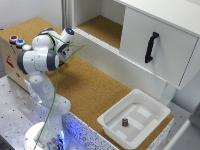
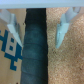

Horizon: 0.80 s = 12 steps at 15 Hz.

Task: Grasp the drawer handle and open it

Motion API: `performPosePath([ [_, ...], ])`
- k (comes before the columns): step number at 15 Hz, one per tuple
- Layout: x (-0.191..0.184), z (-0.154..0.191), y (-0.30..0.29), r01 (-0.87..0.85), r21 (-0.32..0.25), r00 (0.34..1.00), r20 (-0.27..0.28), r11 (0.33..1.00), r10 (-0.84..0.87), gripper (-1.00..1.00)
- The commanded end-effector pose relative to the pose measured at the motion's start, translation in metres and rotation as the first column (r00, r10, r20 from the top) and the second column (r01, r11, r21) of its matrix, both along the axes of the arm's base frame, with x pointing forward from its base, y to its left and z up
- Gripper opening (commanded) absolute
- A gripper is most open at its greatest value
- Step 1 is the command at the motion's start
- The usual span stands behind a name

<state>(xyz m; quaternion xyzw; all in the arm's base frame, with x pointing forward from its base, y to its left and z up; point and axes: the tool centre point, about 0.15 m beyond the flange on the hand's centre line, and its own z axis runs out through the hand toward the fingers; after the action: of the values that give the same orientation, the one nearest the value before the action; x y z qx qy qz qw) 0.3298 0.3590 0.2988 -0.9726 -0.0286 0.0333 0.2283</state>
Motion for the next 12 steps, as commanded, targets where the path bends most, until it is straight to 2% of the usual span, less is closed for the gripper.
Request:
performPosePath([
  [1, -0.001, -0.013, 0.002, -0.021, 0.071, 1.0, -0.007, 0.997, 0.022, -1.0],
  [12, 0.001, -0.013, -0.034, 0.02, 0.049, 1.0, -0.009, 0.999, -0.02, -1.0],
])
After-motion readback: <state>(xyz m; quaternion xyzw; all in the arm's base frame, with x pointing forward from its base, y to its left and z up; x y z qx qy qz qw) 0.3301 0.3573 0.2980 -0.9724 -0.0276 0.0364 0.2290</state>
